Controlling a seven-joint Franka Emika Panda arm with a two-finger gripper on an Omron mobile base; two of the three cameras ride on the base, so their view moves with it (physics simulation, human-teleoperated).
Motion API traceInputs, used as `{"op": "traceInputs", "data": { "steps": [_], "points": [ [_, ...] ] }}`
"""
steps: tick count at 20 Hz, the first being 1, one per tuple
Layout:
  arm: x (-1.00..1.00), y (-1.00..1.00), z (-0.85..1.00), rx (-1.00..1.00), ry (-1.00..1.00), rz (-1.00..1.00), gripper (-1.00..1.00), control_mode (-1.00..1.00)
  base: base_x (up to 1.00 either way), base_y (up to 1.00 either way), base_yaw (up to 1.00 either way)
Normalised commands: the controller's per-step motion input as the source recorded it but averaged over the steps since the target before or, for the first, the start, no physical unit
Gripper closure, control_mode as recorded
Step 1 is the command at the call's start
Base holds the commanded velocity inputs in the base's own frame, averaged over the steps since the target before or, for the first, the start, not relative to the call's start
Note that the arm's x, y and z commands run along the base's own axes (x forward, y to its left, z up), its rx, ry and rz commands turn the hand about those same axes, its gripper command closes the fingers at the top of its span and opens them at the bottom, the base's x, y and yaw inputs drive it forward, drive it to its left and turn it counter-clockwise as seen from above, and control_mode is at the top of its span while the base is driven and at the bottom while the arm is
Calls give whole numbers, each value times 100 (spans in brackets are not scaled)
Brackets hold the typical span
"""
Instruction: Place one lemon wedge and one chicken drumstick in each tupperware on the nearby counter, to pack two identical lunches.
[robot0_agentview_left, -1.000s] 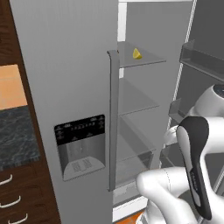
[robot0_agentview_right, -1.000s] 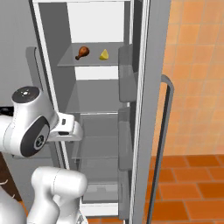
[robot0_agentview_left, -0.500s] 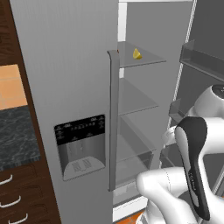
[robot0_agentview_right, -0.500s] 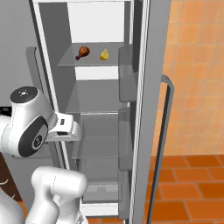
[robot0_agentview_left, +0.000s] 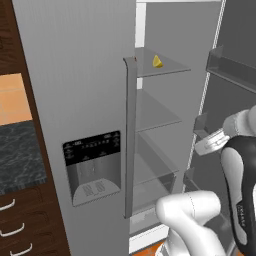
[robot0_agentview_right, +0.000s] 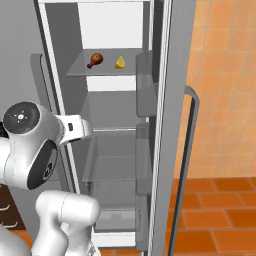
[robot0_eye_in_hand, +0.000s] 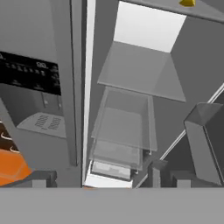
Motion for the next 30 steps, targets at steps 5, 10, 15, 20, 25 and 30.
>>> {"op": "traceInputs", "data": {
  "steps": [5, 10, 15, 20, 25, 30],
  "points": [
    [93, 14, 100, -3, 3, -2, -100, -100, 0, 0, 0],
    [100, 4, 45, 10, 0, -7, -100, -100, 0, 0, 0],
    [100, 9, 33, 13, 0, -7, -100, -100, 0, 0, 0],
    [100, 0, 4, 1, 8, -4, -100, -100, 0, 0, 0],
    [89, -6, -2, 0, 1, 0, -100, -100, 0, 0, 0],
    [70, -22, 0, 0, 0, 0, -100, -100, 0, 0, 0]
  ]
}}
